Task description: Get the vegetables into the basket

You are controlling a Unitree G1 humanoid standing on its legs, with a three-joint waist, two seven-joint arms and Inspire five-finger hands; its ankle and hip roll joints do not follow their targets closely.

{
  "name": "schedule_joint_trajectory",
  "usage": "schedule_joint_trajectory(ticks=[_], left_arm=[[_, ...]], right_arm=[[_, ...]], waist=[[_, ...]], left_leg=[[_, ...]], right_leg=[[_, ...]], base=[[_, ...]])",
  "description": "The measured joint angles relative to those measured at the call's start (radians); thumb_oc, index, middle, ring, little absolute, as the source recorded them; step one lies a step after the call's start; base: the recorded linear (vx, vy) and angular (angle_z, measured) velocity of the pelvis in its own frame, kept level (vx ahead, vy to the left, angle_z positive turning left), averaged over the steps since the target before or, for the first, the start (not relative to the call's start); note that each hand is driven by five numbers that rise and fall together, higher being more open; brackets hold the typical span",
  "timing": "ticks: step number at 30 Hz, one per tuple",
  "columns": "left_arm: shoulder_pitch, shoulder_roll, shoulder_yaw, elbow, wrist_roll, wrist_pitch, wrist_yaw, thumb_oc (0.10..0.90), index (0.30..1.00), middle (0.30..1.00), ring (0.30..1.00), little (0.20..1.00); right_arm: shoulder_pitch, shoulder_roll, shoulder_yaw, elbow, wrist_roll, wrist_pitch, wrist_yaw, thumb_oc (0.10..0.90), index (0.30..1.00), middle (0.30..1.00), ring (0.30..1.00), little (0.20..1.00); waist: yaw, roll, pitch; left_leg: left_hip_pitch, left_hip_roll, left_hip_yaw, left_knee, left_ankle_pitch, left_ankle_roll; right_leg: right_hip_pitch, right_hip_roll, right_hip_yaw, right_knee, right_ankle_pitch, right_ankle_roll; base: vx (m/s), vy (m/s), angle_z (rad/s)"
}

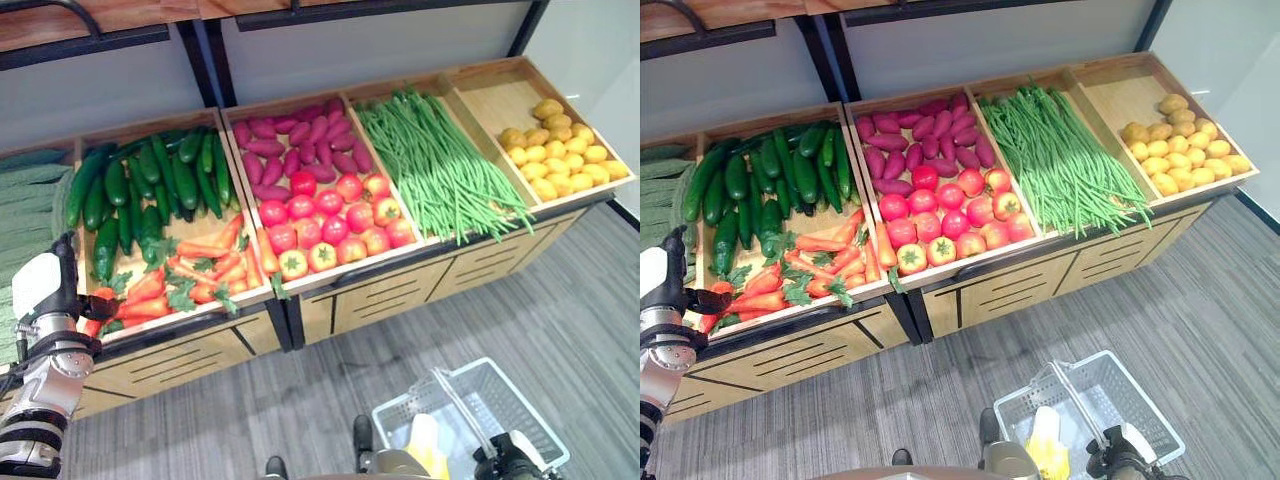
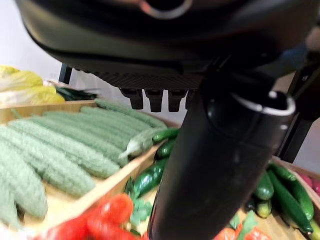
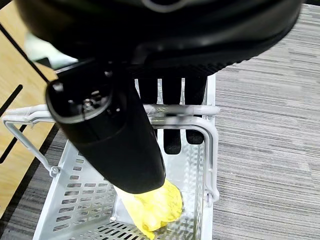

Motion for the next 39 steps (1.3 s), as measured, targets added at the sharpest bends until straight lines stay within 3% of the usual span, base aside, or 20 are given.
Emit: schedule_joint_trajectory(ticks=[3,19,27,35,36,37,38,39], left_arm=[[0.003,-0.042,-0.005,0.035,-0.037,0.016,-0.002,0.9,1.0,1.0,1.0,1.0],[-0.025,-0.034,-0.013,0.05,-0.037,0.034,-0.022,0.9,1.0,1.0,1.0,1.0],[-0.074,-0.026,-0.037,0.027,-0.026,0.044,-0.032,0.9,1.0,1.0,1.0,1.0],[-0.175,0.106,-0.211,0.012,0.112,0.06,-0.111,0.9,1.0,1.0,1.0,1.0],[-0.192,0.133,-0.245,0.006,0.148,0.067,-0.134,0.839,0.915,0.915,0.915,0.915],[-0.216,0.157,-0.269,0.0,0.201,0.074,-0.167,0.824,0.893,0.893,0.893,0.893],[-0.24,0.187,-0.321,-0.014,0.226,0.077,-0.192,0.759,0.802,0.802,0.802,0.802],[-0.267,0.241,-0.387,-0.066,0.276,0.075,-0.236,0.62,0.607,0.607,0.607,0.607]], right_arm=[[0.0,0.0,0.0,0.002,0.0,0.009,0.0,0.4,0.3,0.3,0.3,0.3],[-0.006,-0.006,0.001,0.002,-0.001,0.025,0.0,0.4,0.3,0.3,0.3,0.3],[-0.054,-0.006,0.002,-0.001,-0.003,0.025,0.0,0.4,0.3,0.3,0.3,0.3],[-0.097,-0.019,0.021,-0.001,-0.023,0.025,0.0,0.4,0.3,0.3,0.3,0.3],[-0.105,-0.02,0.022,-0.002,-0.028,0.024,0.0,0.4,0.3,0.3,0.3,0.3],[-0.119,-0.024,0.023,-0.002,-0.031,0.024,0.002,0.4,0.3,0.3,0.3,0.3],[-0.125,-0.029,0.024,-0.009,-0.031,0.024,0.003,0.4,0.3,0.3,0.3,0.3],[-0.135,-0.034,0.025,-0.015,-0.031,0.025,0.007,0.4,0.3,0.3,0.3,0.3]], waist=[[-0.003,0.0,0.0],[0.013,-0.003,0.004],[0.019,-0.014,0.062],[0.025,-0.019,0.108],[0.025,-0.02,0.109],[0.024,-0.021,0.122],[0.025,-0.022,0.134],[0.025,-0.025,0.154]], left_leg=[[0.001,0.0,0.01,0.0,-0.001,0.001],[-0.047,-0.003,0.008,0.0,0.005,0.002],[-0.059,-0.004,0.001,0.0,0.005,0.002],[-0.097,-0.012,-0.017,0.0,0.013,0.007],[-0.104,-0.012,-0.017,0.0,0.015,0.007],[-0.105,-0.013,-0.017,0.0,0.015,0.007],[-0.107,-0.013,-0.019,0.0,0.015,0.007],[-0.112,-0.014,-0.026,0.0,0.017,0.007]], right_leg=[[-0.003,0.002,0.008,0.0,0.002,-0.001],[-0.047,-0.001,0.006,0.001,0.021,-0.012],[-0.057,-0.003,0.001,0.001,0.022,-0.01],[-0.087,-0.013,-0.013,0.001,0.026,-0.008],[-0.093,-0.013,-0.014,0.001,0.027,-0.007],[-0.093,-0.014,-0.015,0.001,0.027,-0.007],[-0.093,-0.015,-0.018,0.001,0.028,-0.008],[-0.095,-0.016,-0.024,0.002,0.028,-0.008]], base=[[0.03,0.024,-0.07],[-0.01,0.012,0.0],[0.0,0.02,0.02],[-0.03,0.04,0.07],[-0.03,0.027,0.01],[-0.04,0.036,0.01],[-0.03,0.022,0.08],[-0.02,0.02,0.11]])
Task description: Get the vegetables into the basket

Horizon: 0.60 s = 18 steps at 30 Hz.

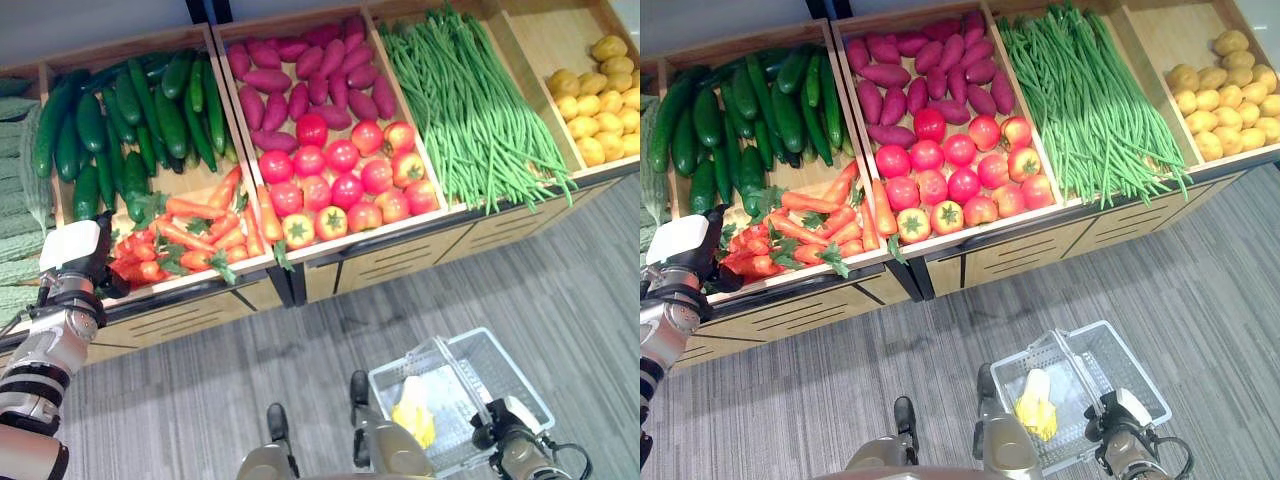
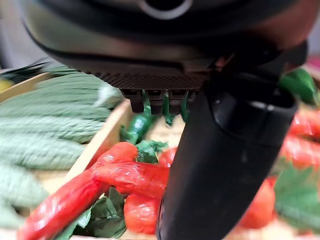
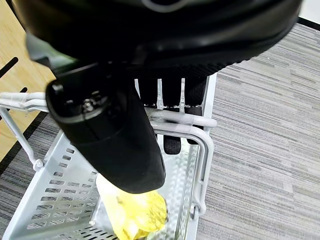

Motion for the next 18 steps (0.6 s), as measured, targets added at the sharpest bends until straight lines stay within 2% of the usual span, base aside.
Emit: schedule_joint_trajectory(ticks=[1,2,7,16,18], left_arm=[[-0.005,0.032,-0.034,-0.035,0.023,-0.003,-0.018,0.478,0.41,0.41,0.41,0.41],[-0.014,0.051,-0.038,-0.092,0.044,-0.02,-0.029,0.4,0.3,0.3,0.3,0.3],[-0.067,0.048,-0.038,-0.095,0.063,-0.032,-0.026,0.4,0.3,0.3,0.3,0.3],[-0.06,0.026,-0.035,-0.096,0.063,-0.03,-0.006,0.4,0.3,0.3,0.3,0.3],[-0.031,0.007,0.003,-0.101,0.063,-0.025,0.005,0.4,0.3,0.3,0.3,0.3]], right_arm=[[-0.002,-0.003,0.005,-0.007,0.0,0.001,0.002,0.4,0.3,0.3,0.3,0.3],[-0.006,-0.006,0.018,-0.011,0.0,-0.001,0.007,0.4,0.3,0.3,0.3,0.3],[-0.054,-0.005,0.056,-0.012,-0.001,-0.002,0.017,0.4,0.3,0.3,0.3,0.3],[-0.063,-0.003,0.056,-0.021,0.0,-0.004,0.023,0.4,0.3,0.3,0.3,0.3],[-0.062,-0.003,0.056,-0.025,-0.001,-0.004,0.023,0.4,0.3,0.3,0.3,0.3]], waist=[[0.0,-0.002,0.005],[0.004,-0.004,0.012],[0.004,-0.01,0.046],[0.02,-0.011,0.046],[0.022,-0.011,0.046]], left_leg=[[-0.006,0.0,-0.003,0.0,0.001,0.0],[-0.01,0.0,-0.005,0.0,0.001,0.0],[-0.019,-0.003,-0.015,0.0,0.002,0.0],[-0.007,-0.002,-0.017,0.0,0.002,0.0],[0.006,-0.002,-0.018,0.0,0.002,0.0]], right_leg=[[-0.004,0.0,-0.003,0.0,0.0,0.0],[-0.008,0.0,-0.006,0.0,0.0,0.0],[-0.011,-0.005,-0.015,0.0,0.0,0.0],[0.002,-0.006,-0.018,0.0,0.0,0.0],[0.016,-0.006,-0.018,0.0,0.0,0.0]], base=[[-0.02,0.016,0.12],[-0.02,0.028,0.06],[0.0,0.019,0.06],[0.0,0.0,0.0],[0.0,0.0,0.0]])
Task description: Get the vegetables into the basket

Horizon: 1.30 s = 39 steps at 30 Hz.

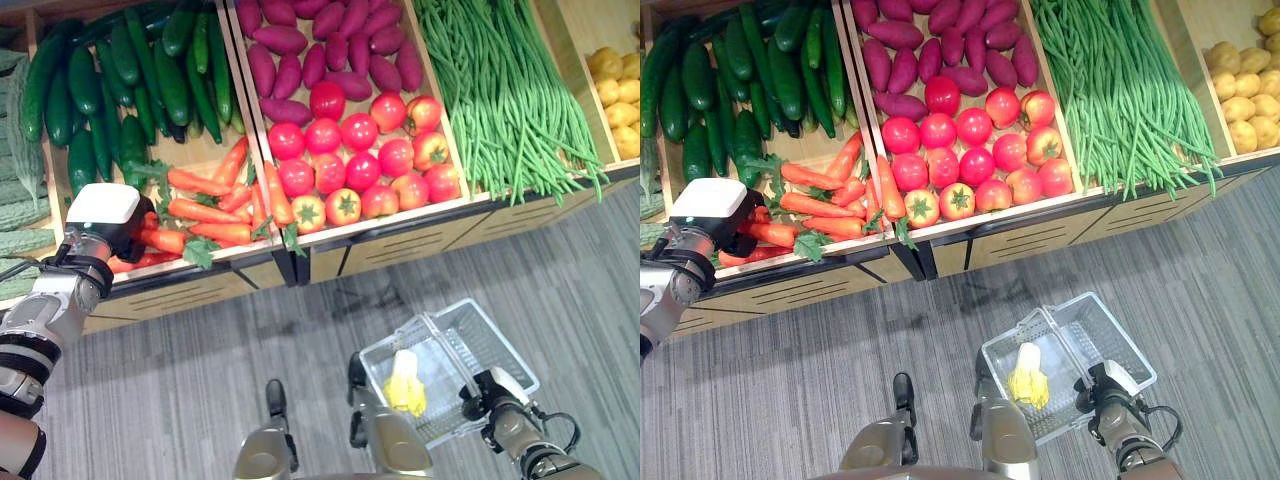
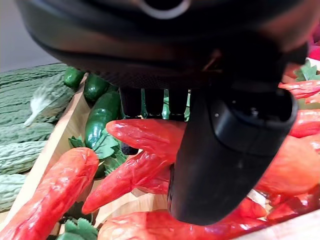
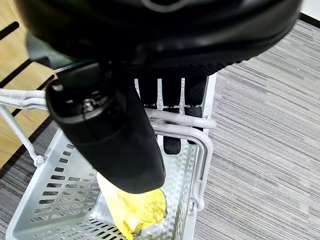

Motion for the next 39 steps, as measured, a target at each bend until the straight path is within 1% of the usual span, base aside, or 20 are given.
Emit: schedule_joint_trajectory(ticks=[1,6,11,15,23,27,32,34,35,36,37,39], left_arm=[[0.02,-0.013,0.027,0.0,0.0,0.004,0.014,0.4,0.3,0.3,0.3,0.3],[0.025,-0.017,0.044,0.023,-0.003,0.023,0.063,0.4,0.3,0.3,0.3,0.3],[0.05,-0.016,0.143,-0.042,-0.022,0.026,0.099,0.4,0.3,0.3,0.3,0.3],[0.054,-0.015,0.146,-0.048,-0.022,0.017,0.109,0.4,0.3,0.3,0.3,0.3],[0.11,-0.014,0.141,-0.053,-0.022,-0.02,0.092,0.4,0.3,0.3,0.3,0.3],[0.133,-0.015,0.141,-0.079,-0.024,-0.024,0.09,0.4,0.3,0.3,0.3,0.3],[0.148,-0.015,0.141,-0.143,-0.024,-0.044,0.075,0.4,0.3,0.3,0.3,0.3],[0.173,-0.013,0.142,-0.212,-0.033,-0.059,0.072,0.4,0.3,0.3,0.3,0.3],[0.204,-0.012,0.141,-0.281,-0.045,-0.08,0.059,0.4,0.3,0.3,0.3,0.3],[0.22,-0.008,0.14,-0.317,-0.055,-0.105,0.047,0.4,0.3,0.3,0.3,0.3],[0.229,-0.005,0.136,-0.34,-0.062,-0.133,0.041,0.4,0.3,0.3,0.3,0.3],[0.23,-0.004,0.133,-0.363,-0.062,-0.155,0.031,0.4,0.3,0.3,0.3,0.3]], right_arm=[[0.004,0.0,-0.001,0.0,0.0,0.0,0.0,0.4,0.3,0.3,0.3,0.3],[0.012,0.0,-0.001,0.006,-0.008,0.0,0.0,0.4,0.3,0.3,0.3,0.3],[0.043,0.009,-0.002,0.009,-0.008,0.001,0.0,0.4,0.3,0.3,0.3,0.3],[0.059,0.011,-0.004,0.014,-0.008,0.003,0.0,0.4,0.3,0.3,0.3,0.3],[0.116,0.014,-0.023,0.015,-0.01,0.004,0.003,0.4,0.3,0.3,0.3,0.3],[0.131,0.015,-0.023,0.015,-0.01,0.007,0.005,0.4,0.3,0.3,0.3,0.3],[0.15,0.015,-0.024,0.014,-0.01,0.01,0.005,0.4,0.3,0.3,0.3,0.3],[0.159,0.015,-0.032,0.01,-0.01,0.008,0.005,0.4,0.3,0.3,0.3,0.3],[0.165,0.015,-0.054,0.007,-0.009,0.008,0.005,0.4,0.3,0.3,0.3,0.3],[0.167,0.015,-0.061,0.006,-0.009,0.008,0.005,0.4,0.3,0.3,0.3,0.3],[0.166,0.015,-0.063,0.006,-0.008,0.008,0.005,0.4,0.3,0.3,0.3,0.3],[0.168,0.016,-0.063,0.004,-0.009,0.007,0.005,0.4,0.3,0.3,0.3,0.3]], waist=[[-0.001,0.0,0.0],[0.0,-0.004,-0.003],[-0.001,-0.022,-0.025],[-0.01,-0.024,-0.052],[-0.027,-0.015,-0.098],[-0.036,-0.008,-0.112],[-0.039,-0.005,-0.12],[-0.04,-0.002,-0.124],[-0.043,0.003,-0.129],[-0.045,0.006,-0.132],[-0.047,0.009,-0.134],[-0.055,0.012,-0.136]], left_leg=[[0.009,0.0,0.0,0.0,0.0,0.0],[0.024,0.0,0.002,0.0,0.0,0.0],[0.04,0.0,0.004,0.0,0.001,0.0],[0.051,-0.002,0.008,0.0,0.0,0.0],[0.065,-0.003,0.025,0.0,0.0,0.0],[0.068,-0.003,0.03,0.0,0.001,0.0],[0.076,-0.003,0.033,0.0,0.001,0.0],[0.08,-0.004,0.04,0.0,0.0,0.001],[0.083,-0.005,0.047,0.0,-0.001,0.002],[0.085,-0.006,0.053,0.0,-0.001,0.003],[0.088,-0.007,0.058,0.0,-0.002,0.004],[0.089,-0.008,0.061,-0.001,-0.002,0.004]], right_leg=[[0.008,0.0,0.0,0.0,0.0,0.0],[0.023,0.0,0.002,0.0,0.0,0.0],[0.038,0.001,0.004,0.0,0.0,0.0],[0.046,-0.002,0.009,0.0,0.0,0.0],[0.051,0.0,0.027,0.0,0.001,0.001],[0.051,0.002,0.032,0.0,0.003,0.002],[0.057,0.002,0.037,0.0,0.006,0.0],[0.057,0.003,0.043,0.0,0.006,0.001],[0.057,0.003,0.052,0.0,0.005,0.004],[0.057,0.003,0.057,0.0,0.006,0.005],[0.057,0.002,0.06,0.0,0.006,0.007],[0.057,0.002,0.063,0.0,0.005,0.009]], base=[[0.0,0.0,0.0],[0.0,0.0,0.0],[0.0,0.0,0.0],[0.0,0.002,-0.01],[0.0,0.002,-0.06],[0.0,-0.003,-0.02],[0.0,0.002,-0.01],[0.03,0.026,-0.11],[0.02,0.026,-0.15],[0.02,0.031,-0.18],[0.02,0.027,-0.12],[0.02,0.028,-0.09]])
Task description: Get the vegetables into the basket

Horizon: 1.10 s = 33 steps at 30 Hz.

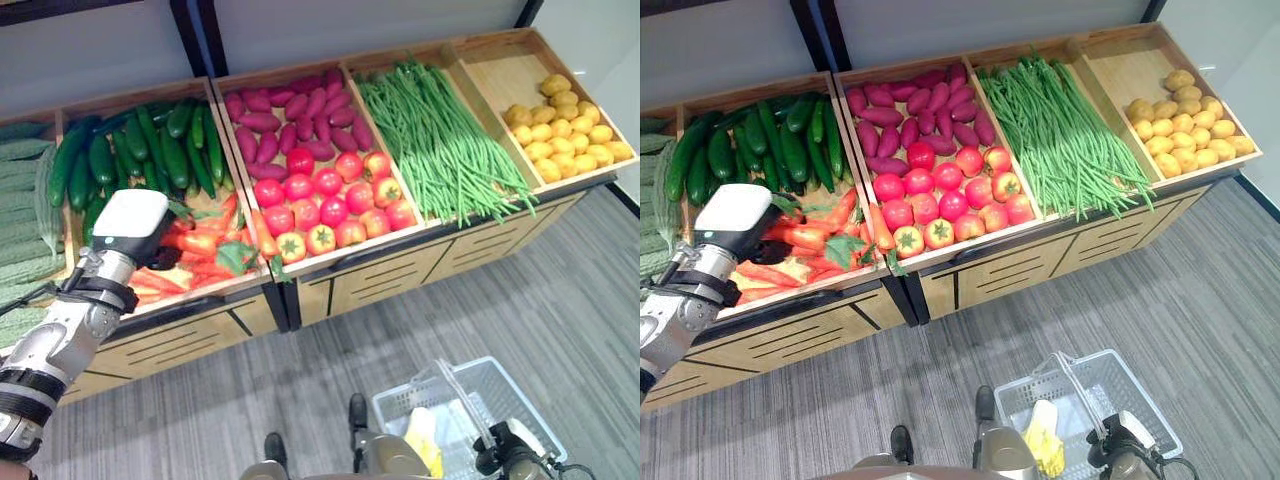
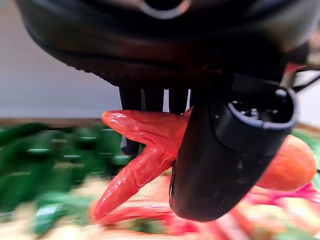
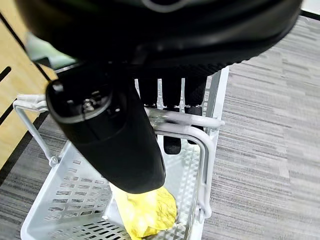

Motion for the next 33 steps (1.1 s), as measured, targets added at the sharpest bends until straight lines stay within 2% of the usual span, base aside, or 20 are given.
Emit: schedule_joint_trajectory(ticks=[6,11,15,18,21,23,25,26,27,29,31,32,33], left_arm=[[0.024,0.001,0.0,-0.123,-0.034,-0.041,-0.033,0.4,0.3,0.3,0.3,0.3],[0.029,0.003,-0.001,-0.127,-0.041,-0.05,-0.061,0.4,0.3,0.3,0.3,0.3],[0.029,0.008,-0.015,-0.127,-0.059,-0.052,-0.074,0.4,0.3,0.3,0.3,0.3],[0.024,0.01,-0.039,-0.127,-0.071,-0.055,-0.077,0.4,0.3,0.3,0.3,0.3],[0.021,0.016,-0.07,-0.135,-0.079,-0.063,-0.089,0.4,0.3,0.3,0.3,0.3],[0.019,0.033,-0.078,-0.161,-0.079,-0.062,-0.096,0.4,0.3,0.3,0.3,0.3],[-0.008,0.065,-0.103,-0.168,-0.078,-0.063,-0.098,0.4,0.3,0.3,0.3,0.3],[-0.013,0.074,-0.104,-0.173,-0.078,-0.063,-0.098,0.4,0.3,0.3,0.3,0.3],[-0.017,0.076,-0.104,-0.178,-0.078,-0.063,-0.099,0.4,0.3,0.3,0.3,0.3],[-0.017,0.085,-0.104,-0.186,-0.078,-0.064,-0.099,0.4,0.3,0.3,0.3,0.3],[-0.003,0.104,-0.099,-0.186,-0.078,-0.061,-0.103,0.4,0.3,0.3,0.3,0.3],[0.042,0.128,-0.056,-0.19,-0.079,-0.06,-0.105,0.4,0.3,0.3,0.3,0.3],[0.051,0.139,-0.046,-0.19,-0.079,-0.055,-0.106,0.4,0.3,0.3,0.3,0.3]], right_arm=[[0.035,0.001,-0.009,-0.008,0.0,-0.004,-0.001,0.4,0.3,0.3,0.3,0.3],[0.032,0.001,-0.023,-0.011,0.001,-0.004,-0.001,0.4,0.3,0.3,0.3,0.3],[0.029,0.0,-0.035,-0.014,0.001,-0.004,0.0,0.4,0.3,0.3,0.3,0.3],[0.032,-0.001,-0.054,-0.014,0.001,-0.004,-0.001,0.4,0.3,0.3,0.3,0.3],[0.043,0.0,-0.079,-0.016,0.005,0.002,0.0,0.4,0.3,0.3,0.3,0.3],[0.051,0.0,-0.09,-0.022,0.008,0.002,-0.002,0.4,0.3,0.3,0.3,0.3],[0.047,0.013,-0.091,-0.032,0.012,-0.003,-0.004,0.4,0.3,0.3,0.3,0.3],[0.039,0.022,-0.095,-0.027,0.013,-0.003,-0.006,0.4,0.3,0.3,0.3,0.3],[0.024,0.024,-0.106,-0.017,0.016,0.001,-0.011,0.4,0.3,0.3,0.3,0.3],[0.022,0.022,-0.122,-0.001,0.021,0.013,-0.016,0.4,0.3,0.3,0.3,0.3],[0.037,0.021,-0.137,0.017,0.021,0.018,-0.017,0.4,0.3,0.3,0.3,0.3],[0.054,0.021,-0.135,0.023,0.02,0.019,-0.016,0.4,0.3,0.3,0.3,0.3],[0.062,0.021,-0.132,0.021,0.02,0.019,-0.016,0.4,0.3,0.3,0.3,0.3]], waist=[[-0.01,0.017,-0.017],[-0.018,0.022,-0.021],[-0.015,0.021,-0.021],[-0.028,0.02,-0.021],[-0.052,0.011,-0.018],[-0.058,-0.01,-0.009],[-0.072,-0.036,0.007],[-0.071,-0.04,0.015],[-0.055,-0.023,0.026],[-0.024,-0.006,0.036],[-0.001,-0.001,0.039],[0.026,-0.013,0.032],[0.033,-0.021,0.027]], left_leg=[[0.01,-0.004,0.021,-0.004,-0.004,0.004],[0.018,-0.011,0.031,-0.005,-0.006,0.007],[0.036,-0.022,0.071,0.0,-0.014,0.016],[0.044,-0.035,0.086,-0.005,-0.02,0.024],[0.045,-0.053,0.107,-0.004,-0.026,0.035],[0.03,-0.08,0.144,0.0,-0.027,0.05],[0.027,-0.099,0.178,0.001,-0.029,0.063],[0.028,-0.094,0.203,0.001,-0.026,0.076],[0.022,-0.067,0.244,0.001,-0.026,0.083],[0.02,-0.028,0.299,0.003,-0.026,0.084],[0.037,-0.007,0.334,0.003,-0.026,0.083],[0.045,0.0,0.36,0.006,-0.024,0.08],[0.044,0.0,0.359,0.007,-0.022,0.076]], right_leg=[[-0.002,0.0,0.024,0.0,0.004,0.005],[-0.001,-0.003,0.041,0.0,0.007,0.01],[-0.002,-0.007,0.077,0.0,0.015,0.02],[-0.002,-0.016,0.096,0.0,0.021,0.029],[-0.012,-0.03,0.115,0.0,0.027,0.042],[-0.049,-0.043,0.158,0.001,0.049,0.066],[-0.064,-0.054,0.169,0.0,0.057,0.089],[-0.075,-0.08,0.093,-0.001,-0.006,0.098],[-0.105,-0.094,-0.022,0.059,-0.022,0.099],[-0.15,-0.15,-0.165,0.267,-0.06,0.109],[-0.132,-0.208,-0.213,0.422,-0.127,0.128],[-0.095,-0.257,-0.228,0.496,-0.166,0.136],[-0.065,-0.261,-0.215,0.458,-0.164,0.136]], base=[[0.03,0.023,-0.1],[0.03,0.043,-0.08],[-0.01,0.077,-0.24],[-0.05,0.114,-0.21],[-0.11,0.07,-0.19],[-0.17,0.101,-0.5],[-0.13,0.064,-0.42],[-0.15,0.049,-0.65],[-0.08,0.062,-0.8],[-0.08,0.02,-0.83],[-0.1,-0.048,-0.75],[-0.05,-0.088,-0.77],[-0.04,-0.139,-0.69]])
